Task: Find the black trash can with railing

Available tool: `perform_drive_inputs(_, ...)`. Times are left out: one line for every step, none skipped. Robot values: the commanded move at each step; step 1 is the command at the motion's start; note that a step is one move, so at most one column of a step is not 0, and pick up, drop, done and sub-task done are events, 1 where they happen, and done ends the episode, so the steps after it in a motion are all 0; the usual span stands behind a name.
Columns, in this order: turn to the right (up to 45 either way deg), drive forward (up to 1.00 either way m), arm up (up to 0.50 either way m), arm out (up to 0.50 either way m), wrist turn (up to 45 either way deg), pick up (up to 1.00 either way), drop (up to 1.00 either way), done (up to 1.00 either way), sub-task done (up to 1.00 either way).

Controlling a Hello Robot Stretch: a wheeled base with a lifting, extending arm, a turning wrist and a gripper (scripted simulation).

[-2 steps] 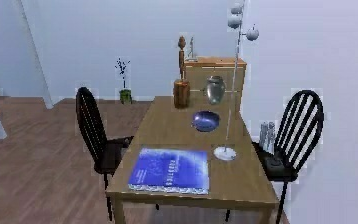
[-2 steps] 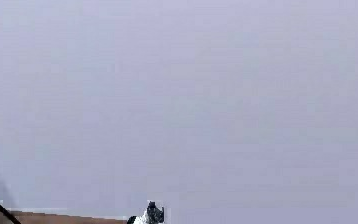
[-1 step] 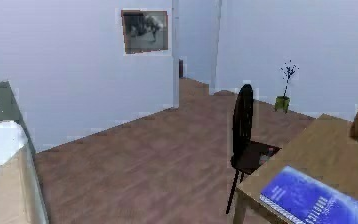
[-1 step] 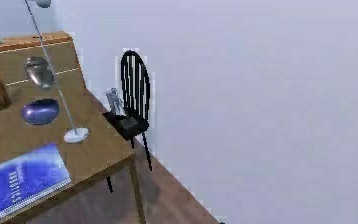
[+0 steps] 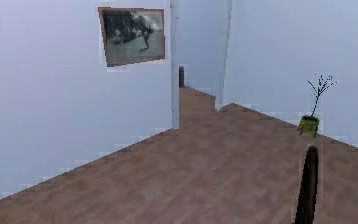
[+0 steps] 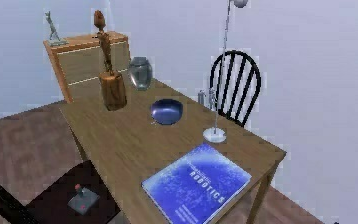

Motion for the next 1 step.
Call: perform_drive_inputs(6.0, 0.0, 0.0, 0.0, 0.0, 0.0, 0.0, 0.0, 0.0)
